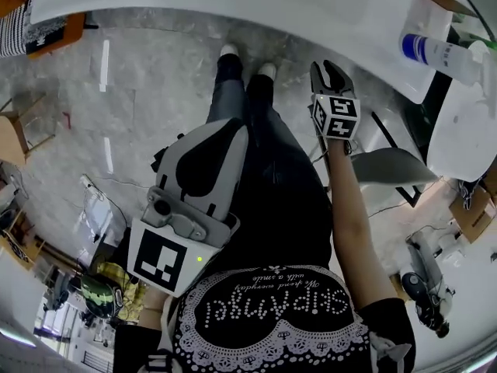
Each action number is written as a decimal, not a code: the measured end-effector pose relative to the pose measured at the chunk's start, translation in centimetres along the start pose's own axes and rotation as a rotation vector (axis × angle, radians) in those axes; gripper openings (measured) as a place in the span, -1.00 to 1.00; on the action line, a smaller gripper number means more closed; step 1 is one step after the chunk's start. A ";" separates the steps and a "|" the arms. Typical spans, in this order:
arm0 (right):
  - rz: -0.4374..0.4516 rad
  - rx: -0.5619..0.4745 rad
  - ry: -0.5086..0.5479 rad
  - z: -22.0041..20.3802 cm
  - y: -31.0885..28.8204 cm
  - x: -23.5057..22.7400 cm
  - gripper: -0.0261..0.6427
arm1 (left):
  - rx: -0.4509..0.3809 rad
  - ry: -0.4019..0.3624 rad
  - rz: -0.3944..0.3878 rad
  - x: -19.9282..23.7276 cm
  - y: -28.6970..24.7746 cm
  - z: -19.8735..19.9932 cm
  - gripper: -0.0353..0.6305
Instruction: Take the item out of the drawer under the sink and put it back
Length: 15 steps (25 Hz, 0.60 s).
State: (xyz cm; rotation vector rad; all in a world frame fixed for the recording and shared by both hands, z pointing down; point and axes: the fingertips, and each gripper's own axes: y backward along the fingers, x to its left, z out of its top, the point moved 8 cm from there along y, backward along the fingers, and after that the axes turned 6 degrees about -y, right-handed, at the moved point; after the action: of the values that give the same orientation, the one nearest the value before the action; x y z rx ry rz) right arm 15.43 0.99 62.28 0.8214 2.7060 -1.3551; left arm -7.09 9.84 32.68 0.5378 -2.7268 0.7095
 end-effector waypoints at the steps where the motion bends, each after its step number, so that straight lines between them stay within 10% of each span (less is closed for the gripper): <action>1: -0.011 0.012 -0.007 -0.2 -0.9 -0.2 -0.62 | -0.004 0.016 0.004 0.4 0.0 0.0 -0.88; 15: -0.112 0.034 -0.076 -2.1 -8.1 -2.1 -0.52 | 0.027 0.077 0.053 2.8 1.9 -2.0 -0.88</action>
State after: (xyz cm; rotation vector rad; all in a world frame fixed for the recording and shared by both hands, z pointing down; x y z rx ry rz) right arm 14.02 -2.38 70.14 0.6158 2.7149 -1.4262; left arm -10.11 11.62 34.57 0.4362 -2.6719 0.7651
